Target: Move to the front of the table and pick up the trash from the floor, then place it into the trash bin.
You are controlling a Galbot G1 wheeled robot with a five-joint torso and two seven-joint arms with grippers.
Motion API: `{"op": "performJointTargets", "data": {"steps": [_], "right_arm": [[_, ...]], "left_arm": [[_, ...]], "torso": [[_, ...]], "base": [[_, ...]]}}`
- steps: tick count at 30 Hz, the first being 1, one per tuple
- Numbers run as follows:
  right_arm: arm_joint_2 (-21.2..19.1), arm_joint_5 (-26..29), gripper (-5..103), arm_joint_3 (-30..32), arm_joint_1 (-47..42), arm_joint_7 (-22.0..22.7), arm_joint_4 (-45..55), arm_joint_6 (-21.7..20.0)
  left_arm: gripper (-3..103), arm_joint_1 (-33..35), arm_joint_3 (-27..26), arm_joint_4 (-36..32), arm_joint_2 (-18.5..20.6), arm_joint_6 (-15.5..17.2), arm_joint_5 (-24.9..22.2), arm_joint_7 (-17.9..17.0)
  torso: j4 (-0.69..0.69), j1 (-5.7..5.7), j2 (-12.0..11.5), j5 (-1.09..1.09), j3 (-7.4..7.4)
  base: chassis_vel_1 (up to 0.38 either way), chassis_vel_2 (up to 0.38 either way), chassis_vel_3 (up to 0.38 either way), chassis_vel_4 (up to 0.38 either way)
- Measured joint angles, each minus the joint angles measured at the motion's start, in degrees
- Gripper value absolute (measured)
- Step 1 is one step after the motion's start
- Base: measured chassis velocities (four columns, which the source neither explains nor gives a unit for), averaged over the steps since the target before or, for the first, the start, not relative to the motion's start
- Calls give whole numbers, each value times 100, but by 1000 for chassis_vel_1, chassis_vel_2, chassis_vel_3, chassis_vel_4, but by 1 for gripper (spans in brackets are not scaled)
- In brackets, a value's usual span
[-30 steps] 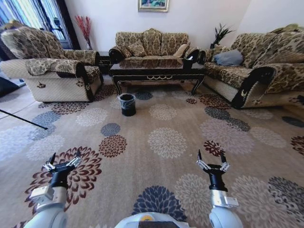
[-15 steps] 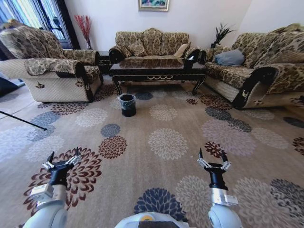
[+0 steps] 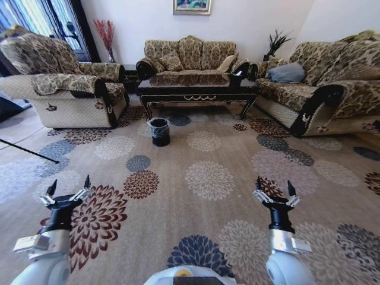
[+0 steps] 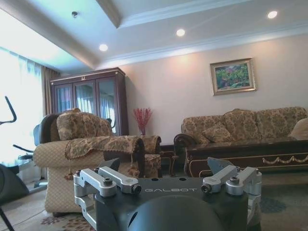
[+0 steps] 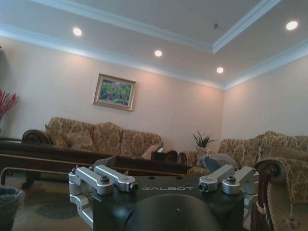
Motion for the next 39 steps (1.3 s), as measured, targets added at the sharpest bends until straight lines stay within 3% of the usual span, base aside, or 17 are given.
{"op": "performJointTargets", "data": {"steps": [6,10,11,14,15,20,24,39], "right_arm": [[-247,351,100,174,-15,-116,80,-298],[-636,914,100,378,12,-878,-10,-29],[-636,914,100,378,12,-878,-10,-29],[-1015,1576,100,465,41,-1510,-72,67],[-1015,1576,100,465,41,-1510,-72,67],[-1334,1802,100,741,182,-2505,-311,441],[-1350,1815,100,894,194,-2582,-324,458],[-1146,1837,100,1166,81,-1999,21,142]], "left_arm": [[100,79,-98,-108,11,0,-9,96],[100,105,-55,-244,14,45,-64,102],[100,105,-55,-244,14,45,-64,102],[100,45,36,-280,26,136,-104,100],[100,45,36,-280,26,136,-104,100],[100,19,157,-268,25,175,-40,108],[100,-19,165,-266,76,231,-47,108],[100,-215,301,-309,192,404,-132,129]], "torso": [[0,29,117,0,90],[1,45,243,1,198],[1,45,243,1,198],[0,70,338,0,269],[0,70,338,0,269],[2,100,485,0,386],[1,120,566,0,447],[1,225,927,0,704]], "base": [[0,0,0,0],[0,0,0,0],[0,0,0,0],[0,0,0,0],[0,0,0,0],[0,0,0,0],[0,0,0,0],[0,0,0,0]]}}
